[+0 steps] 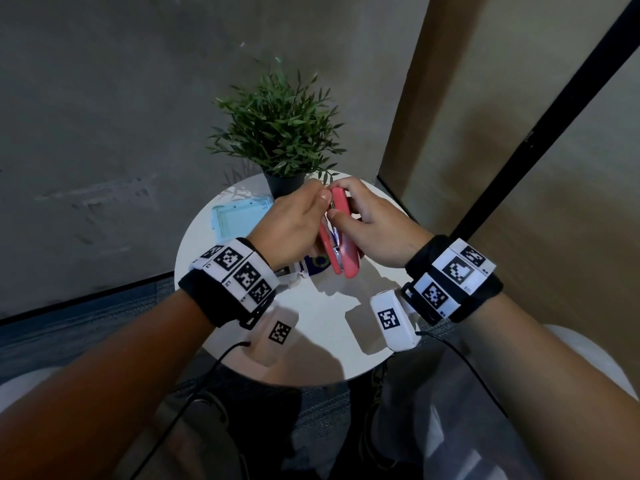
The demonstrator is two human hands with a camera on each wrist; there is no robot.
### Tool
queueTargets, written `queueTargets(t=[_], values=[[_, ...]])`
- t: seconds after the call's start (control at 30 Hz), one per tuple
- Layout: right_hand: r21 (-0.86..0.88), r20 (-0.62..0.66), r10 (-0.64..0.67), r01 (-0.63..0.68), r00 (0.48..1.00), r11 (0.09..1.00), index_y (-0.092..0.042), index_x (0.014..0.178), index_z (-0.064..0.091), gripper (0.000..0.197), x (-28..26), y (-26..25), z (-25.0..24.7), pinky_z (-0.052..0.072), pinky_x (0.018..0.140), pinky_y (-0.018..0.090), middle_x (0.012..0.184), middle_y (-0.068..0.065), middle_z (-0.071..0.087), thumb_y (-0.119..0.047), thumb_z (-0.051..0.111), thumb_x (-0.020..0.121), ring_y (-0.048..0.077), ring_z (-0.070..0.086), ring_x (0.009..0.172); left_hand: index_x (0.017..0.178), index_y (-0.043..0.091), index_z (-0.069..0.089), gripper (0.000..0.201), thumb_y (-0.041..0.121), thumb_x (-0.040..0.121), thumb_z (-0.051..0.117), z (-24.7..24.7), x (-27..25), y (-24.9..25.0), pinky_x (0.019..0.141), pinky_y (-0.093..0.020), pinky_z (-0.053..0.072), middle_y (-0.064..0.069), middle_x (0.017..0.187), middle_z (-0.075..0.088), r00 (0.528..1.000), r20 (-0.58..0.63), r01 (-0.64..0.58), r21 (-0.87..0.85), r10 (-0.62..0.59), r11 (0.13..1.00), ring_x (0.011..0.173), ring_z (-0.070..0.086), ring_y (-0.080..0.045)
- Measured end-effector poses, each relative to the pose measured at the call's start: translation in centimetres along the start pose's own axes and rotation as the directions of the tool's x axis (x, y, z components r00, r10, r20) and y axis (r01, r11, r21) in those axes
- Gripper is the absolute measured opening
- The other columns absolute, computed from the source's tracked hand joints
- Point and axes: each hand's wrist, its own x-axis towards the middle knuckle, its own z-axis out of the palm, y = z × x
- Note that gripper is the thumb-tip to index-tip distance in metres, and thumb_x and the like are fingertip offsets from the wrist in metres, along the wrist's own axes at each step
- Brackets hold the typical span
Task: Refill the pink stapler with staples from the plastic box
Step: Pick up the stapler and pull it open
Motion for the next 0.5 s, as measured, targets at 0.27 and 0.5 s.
queueTargets(t=[0.27,0.5], values=[[0.038,0.037,-0.018,0.017,0.999,0.999,-0.026,0.122,0.045,0.027,-0.4,-0.1,0.6,0.054,0.083,0.049,0.101,0.006,0.068,-0.040,0.047,0.099,0.027,0.067,0.094,0.087,0.011,0.049,0.030,0.029,0.105,0.032,-0.1,-0.6,-0.1,0.047,-0.030,0.043,-0.026,0.057,0.061,0.988,0.061,0.152,-0.137,-0.145,0.979,0.042,0.056,-0.029],[0.199,-0.093,0.095,-0.075,0.991,0.977,-0.024,0.123,0.041,0.024,-0.5,-0.4,-1.3,0.062,0.068,0.039,0.105,0.009,0.067,-0.033,0.049,0.102,0.027,0.072,0.091,0.106,0.000,0.049,0.035,0.030,0.106,0.031,-0.6,-0.4,-0.6,0.045,-0.029,0.051,-0.023,0.067,0.062,0.950,0.022,0.302,-0.316,-0.312,0.899,0.042,0.058,-0.022]])
